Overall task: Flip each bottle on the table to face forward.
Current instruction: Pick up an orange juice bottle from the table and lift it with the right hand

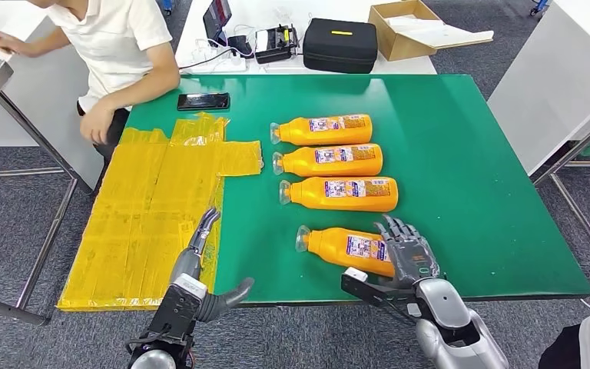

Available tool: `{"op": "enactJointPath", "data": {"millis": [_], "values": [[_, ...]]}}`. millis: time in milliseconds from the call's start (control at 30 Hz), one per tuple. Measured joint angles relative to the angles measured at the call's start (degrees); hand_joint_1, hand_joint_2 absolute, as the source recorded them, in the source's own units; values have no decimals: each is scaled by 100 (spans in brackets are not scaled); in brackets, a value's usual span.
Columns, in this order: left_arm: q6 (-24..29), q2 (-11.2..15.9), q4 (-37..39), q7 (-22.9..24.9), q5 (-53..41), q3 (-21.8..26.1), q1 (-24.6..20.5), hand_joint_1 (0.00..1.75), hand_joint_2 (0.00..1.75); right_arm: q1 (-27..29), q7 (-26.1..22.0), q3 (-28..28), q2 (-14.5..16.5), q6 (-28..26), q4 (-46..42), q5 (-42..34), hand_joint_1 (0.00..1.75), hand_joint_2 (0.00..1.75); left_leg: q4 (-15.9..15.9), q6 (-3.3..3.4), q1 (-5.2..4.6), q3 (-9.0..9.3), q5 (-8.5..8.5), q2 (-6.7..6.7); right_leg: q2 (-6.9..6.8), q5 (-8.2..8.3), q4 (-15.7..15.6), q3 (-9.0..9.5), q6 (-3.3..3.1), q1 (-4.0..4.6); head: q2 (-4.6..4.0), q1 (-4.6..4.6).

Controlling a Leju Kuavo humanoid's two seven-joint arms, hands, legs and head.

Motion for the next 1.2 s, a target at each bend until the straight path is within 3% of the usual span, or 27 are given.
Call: {"op": "enactJointPath", "data": {"millis": [167,300,400,1033,1200], "values": [[9,0,0,0,-2,0,-1,0,175,-32,-20,-25,37,3,134,-99,4,175,0,0,0,1,0,0,0,0,0,0,0,-1,0,-1],[13,1,0,0,-9,-4,-2,0,175,-52,-69,-123,38,127,281,-272,148,175,1,0,0,5,-1,1,2,0,-1,0,0,0,0,-2],[13,2,0,-2,-9,-9,-3,0,175,-53,-77,-179,14,202,379,-359,171,175,1,0,0,7,-2,0,1,0,-1,1,0,0,0,-1],[13,2,0,-13,2,-7,-3,0,175,-58,-60,-399,-95,335,474,-565,175,175,2,1,-1,17,-1,-1,1,0,-2,9,0,-1,0,0],[-24,3,1,-46,17,-10,-4,0,175,13,-222,-497,-171,522,472,-1218,175,175,4,4,-1,24,-3,-2,0,-3,-4,8,3,-2,0,-1]]}}
